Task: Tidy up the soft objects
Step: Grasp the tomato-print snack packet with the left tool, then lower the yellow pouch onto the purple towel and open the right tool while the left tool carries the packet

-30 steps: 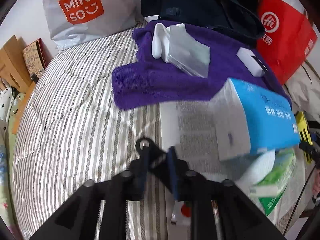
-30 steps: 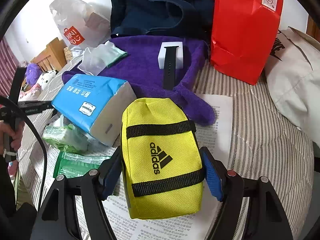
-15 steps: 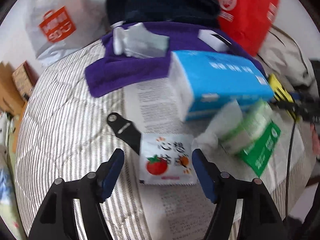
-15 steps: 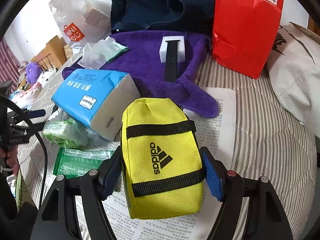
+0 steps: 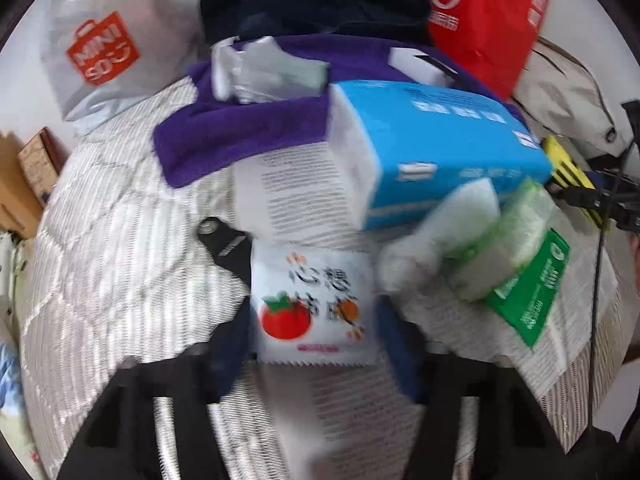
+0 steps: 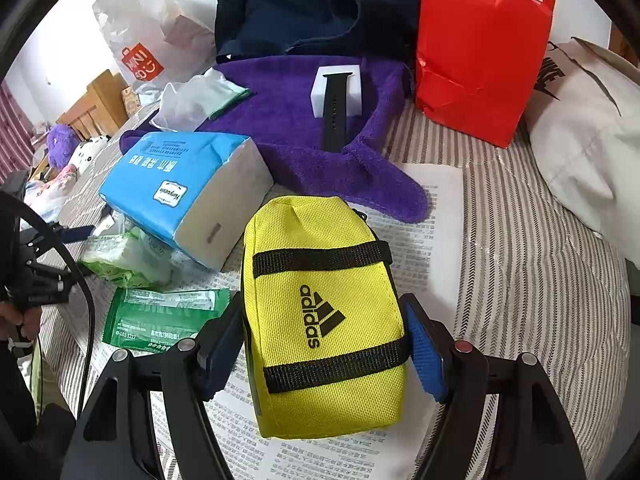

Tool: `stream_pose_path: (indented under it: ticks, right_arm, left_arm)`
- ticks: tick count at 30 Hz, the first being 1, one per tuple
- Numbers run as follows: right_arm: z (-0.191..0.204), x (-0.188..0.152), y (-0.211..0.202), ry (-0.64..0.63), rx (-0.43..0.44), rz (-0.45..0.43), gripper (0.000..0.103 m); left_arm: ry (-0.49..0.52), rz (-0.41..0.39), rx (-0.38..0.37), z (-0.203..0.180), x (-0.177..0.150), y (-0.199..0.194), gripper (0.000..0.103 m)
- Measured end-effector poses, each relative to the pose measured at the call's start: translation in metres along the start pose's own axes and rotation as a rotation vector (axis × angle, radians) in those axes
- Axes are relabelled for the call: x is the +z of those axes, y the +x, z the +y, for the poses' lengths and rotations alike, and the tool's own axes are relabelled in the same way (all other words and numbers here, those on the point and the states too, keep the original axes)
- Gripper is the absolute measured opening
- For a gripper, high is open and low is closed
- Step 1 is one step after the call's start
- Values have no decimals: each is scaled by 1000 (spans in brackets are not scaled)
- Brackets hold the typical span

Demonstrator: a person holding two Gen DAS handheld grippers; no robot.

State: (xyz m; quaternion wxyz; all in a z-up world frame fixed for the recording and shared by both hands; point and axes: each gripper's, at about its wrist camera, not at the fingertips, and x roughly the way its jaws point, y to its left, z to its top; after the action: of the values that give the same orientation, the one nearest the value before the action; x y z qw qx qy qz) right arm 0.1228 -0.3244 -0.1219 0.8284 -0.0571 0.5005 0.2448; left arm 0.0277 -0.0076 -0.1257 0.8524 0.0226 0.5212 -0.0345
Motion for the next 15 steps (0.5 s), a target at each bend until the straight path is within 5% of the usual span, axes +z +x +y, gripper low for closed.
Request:
stream_pose_path:
  ticks: [4, 15]
  right_arm:
    - [-3, 1, -1, 8, -7, 0, 74]
    - [-5, 1, 2, 16, -8, 17, 74]
  left_arm:
    - [-32, -3, -10, 14, -3, -5, 38]
    - [-116, -46, -57, 35, -3, -26, 37]
